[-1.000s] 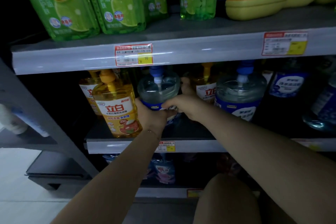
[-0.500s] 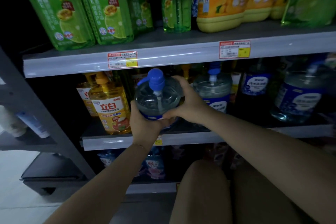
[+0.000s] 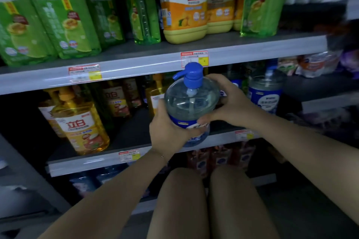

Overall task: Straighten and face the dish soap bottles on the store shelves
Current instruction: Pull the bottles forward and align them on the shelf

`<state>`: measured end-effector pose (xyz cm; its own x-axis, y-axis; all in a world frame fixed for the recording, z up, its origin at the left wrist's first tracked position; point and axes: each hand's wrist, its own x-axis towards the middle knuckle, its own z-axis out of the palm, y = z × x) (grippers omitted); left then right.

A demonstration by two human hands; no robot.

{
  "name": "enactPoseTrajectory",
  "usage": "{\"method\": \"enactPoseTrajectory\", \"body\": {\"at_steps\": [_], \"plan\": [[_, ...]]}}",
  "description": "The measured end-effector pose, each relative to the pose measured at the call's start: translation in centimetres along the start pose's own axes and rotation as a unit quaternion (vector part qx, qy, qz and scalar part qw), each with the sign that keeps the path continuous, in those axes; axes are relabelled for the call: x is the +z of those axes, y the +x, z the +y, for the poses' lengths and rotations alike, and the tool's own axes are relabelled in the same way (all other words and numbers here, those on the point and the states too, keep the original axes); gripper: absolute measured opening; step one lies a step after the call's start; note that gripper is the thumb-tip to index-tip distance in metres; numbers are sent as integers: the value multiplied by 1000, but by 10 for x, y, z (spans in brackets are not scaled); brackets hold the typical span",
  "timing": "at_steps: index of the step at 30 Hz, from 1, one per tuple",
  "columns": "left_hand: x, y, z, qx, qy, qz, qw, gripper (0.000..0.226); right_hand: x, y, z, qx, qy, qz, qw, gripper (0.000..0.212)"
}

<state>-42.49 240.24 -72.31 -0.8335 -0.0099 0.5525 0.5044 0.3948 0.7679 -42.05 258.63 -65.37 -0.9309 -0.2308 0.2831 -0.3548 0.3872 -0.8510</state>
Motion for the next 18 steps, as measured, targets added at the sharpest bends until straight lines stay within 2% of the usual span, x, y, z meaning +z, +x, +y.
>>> {"method": "enactPoseTrajectory", "body": {"at_steps": [5,11,18], "plan": [[59,1,13,4,-50,-27,998,89,-42,-19,19,23,-42,56,997,92],[117,15,13,-35,-96,-62,993,91,-73,-18,54,40,-57,88,994,111],[153,42,-1,-81,-106,-64,989,84,-81,5,90,42,-16,126,991,106]]}}
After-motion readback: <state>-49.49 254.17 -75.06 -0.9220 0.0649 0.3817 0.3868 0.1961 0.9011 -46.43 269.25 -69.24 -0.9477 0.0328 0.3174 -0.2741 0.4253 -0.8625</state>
